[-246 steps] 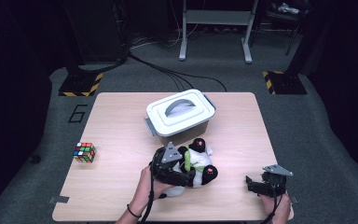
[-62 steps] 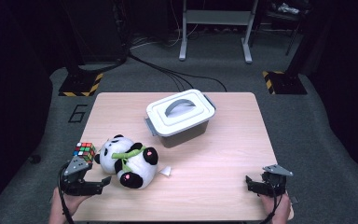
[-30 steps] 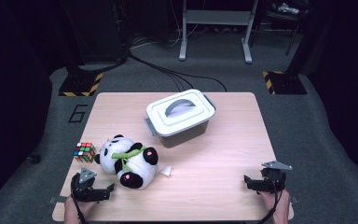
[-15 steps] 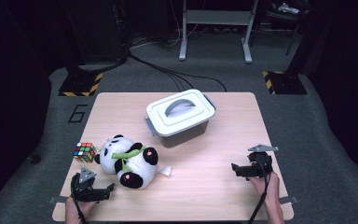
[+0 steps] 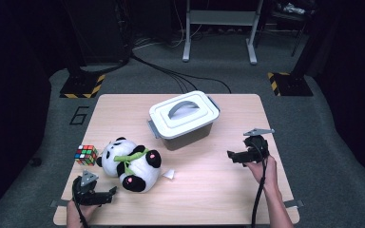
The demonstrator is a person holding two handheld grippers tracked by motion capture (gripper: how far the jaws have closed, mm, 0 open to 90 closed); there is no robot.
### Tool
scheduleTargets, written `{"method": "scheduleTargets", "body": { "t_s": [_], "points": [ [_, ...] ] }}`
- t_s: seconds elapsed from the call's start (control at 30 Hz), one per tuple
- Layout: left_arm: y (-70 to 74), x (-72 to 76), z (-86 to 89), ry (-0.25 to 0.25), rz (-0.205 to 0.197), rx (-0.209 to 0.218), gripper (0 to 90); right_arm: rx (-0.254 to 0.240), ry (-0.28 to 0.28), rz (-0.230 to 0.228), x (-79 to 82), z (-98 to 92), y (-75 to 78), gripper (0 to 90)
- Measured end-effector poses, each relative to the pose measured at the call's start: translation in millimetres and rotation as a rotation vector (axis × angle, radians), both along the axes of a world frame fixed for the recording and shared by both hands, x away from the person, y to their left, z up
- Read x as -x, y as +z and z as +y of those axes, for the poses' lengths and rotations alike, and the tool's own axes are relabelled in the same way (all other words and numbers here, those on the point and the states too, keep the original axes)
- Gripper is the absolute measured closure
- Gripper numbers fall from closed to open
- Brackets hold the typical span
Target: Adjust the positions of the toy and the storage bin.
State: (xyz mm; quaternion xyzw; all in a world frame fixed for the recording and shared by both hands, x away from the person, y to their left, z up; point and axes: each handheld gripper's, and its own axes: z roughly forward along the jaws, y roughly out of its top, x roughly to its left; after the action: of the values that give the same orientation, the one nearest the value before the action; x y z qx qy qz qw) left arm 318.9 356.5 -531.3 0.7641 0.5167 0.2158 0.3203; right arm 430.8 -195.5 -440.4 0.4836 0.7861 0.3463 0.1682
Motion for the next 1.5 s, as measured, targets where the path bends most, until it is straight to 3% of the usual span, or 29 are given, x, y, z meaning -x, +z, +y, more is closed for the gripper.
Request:
{"method": "scheduleTargets", "body": {
  "t_s": [0.6,1.03,1.17,1.2,1.23,1.4,1.47,1.5],
  "points": [
    [0.0,0.1,-0.1,0.000,0.000,-0.001,0.3,0.005,0.073,0.020,-57.7,27.8,30.5,0.0],
    [-0.1,0.0,-0.2,0.001,-0.002,-0.001,0.3,-0.022,0.068,0.009,-95.0,42.5,52.7,3.3],
    [-0.1,0.1,-0.3,0.002,-0.002,-0.001,0.3,-0.010,0.068,0.000,-104.1,46.5,54.5,8.7],
    [-0.1,0.1,-0.3,0.003,-0.003,-0.001,0.3,0.009,0.054,-0.015,-109.9,51.3,54.1,15.2],
    [-0.1,0.1,-0.3,0.003,-0.003,-0.001,0.4,0.011,0.056,-0.002,-114.4,52.4,53.6,16.2],
    [-0.2,0.1,-0.3,0.004,-0.003,-0.001,0.5,-0.010,0.048,-0.005,-128.6,59.6,57.2,33.5],
    [0.7,0.2,0.1,0.000,0.007,-0.004,0.5,0.004,0.031,-0.005,-133.2,63.5,56.5,41.5],
    [0.7,0.2,0.1,0.000,0.007,-0.004,0.5,0.004,0.031,-0.005,-133.2,63.5,56.5,41.5]
  ]
}}
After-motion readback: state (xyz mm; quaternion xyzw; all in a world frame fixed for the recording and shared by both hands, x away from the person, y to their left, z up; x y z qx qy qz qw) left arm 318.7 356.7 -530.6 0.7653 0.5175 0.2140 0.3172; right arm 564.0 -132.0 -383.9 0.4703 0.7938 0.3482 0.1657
